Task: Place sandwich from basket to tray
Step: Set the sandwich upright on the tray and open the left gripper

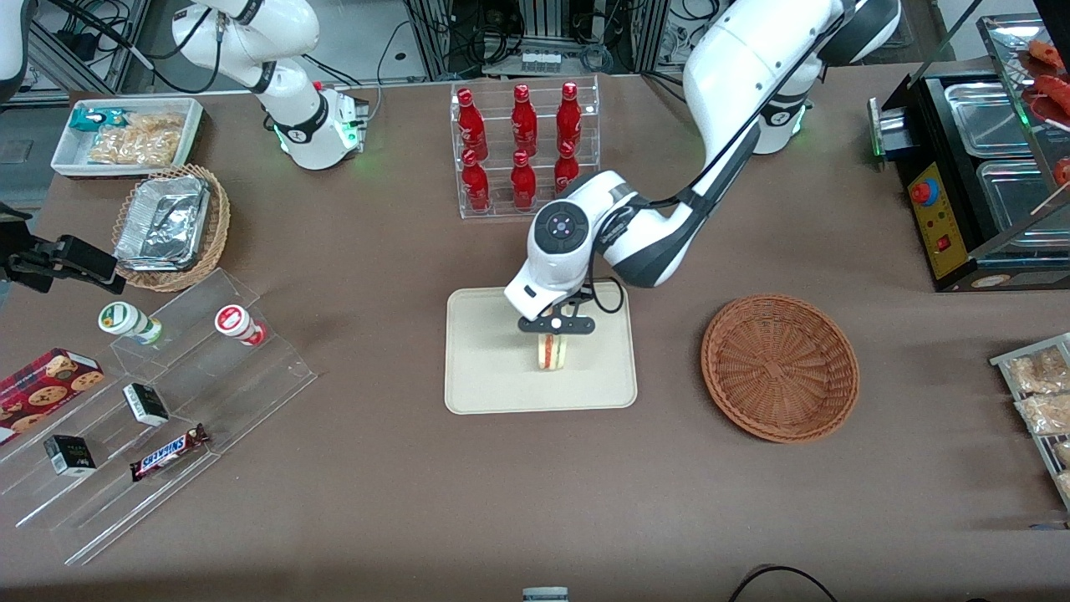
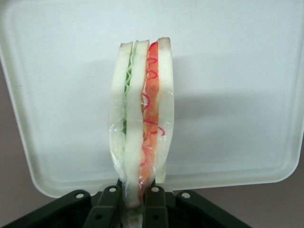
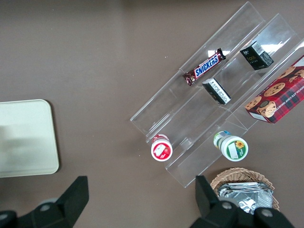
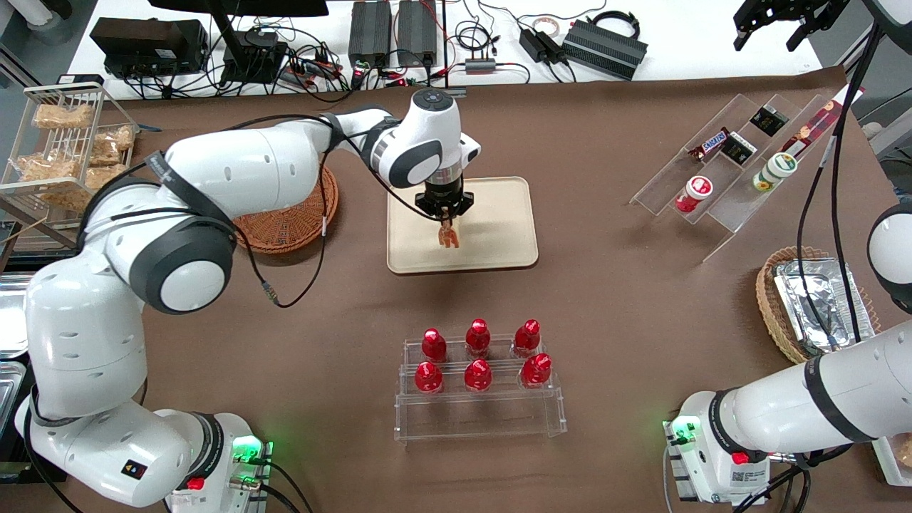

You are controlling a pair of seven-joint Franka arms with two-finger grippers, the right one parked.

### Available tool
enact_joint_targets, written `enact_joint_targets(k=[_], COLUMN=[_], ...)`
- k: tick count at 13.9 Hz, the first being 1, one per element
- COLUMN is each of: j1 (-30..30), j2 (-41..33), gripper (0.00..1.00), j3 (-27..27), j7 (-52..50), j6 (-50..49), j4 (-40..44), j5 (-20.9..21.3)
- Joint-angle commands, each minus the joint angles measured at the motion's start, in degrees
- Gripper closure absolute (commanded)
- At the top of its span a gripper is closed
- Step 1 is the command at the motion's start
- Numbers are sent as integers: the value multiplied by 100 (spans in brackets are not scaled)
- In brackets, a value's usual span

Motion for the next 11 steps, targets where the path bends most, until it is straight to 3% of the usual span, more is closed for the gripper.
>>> enact_joint_targets(k=[1, 2, 3, 4, 7, 11], j1=[-96, -105, -97, -79, -61, 87], j2=[428, 473, 447, 403, 44, -1098], gripper=[69, 47, 17, 0, 0, 0], j3=[87, 87, 96, 174, 543, 1351], j7=[-128, -372, -514, -533, -524, -245], j6=[-52, -52, -70, -87, -279, -1430], j4=[614, 738, 774, 774, 783, 704], j5=[159, 177, 177, 203, 247, 283])
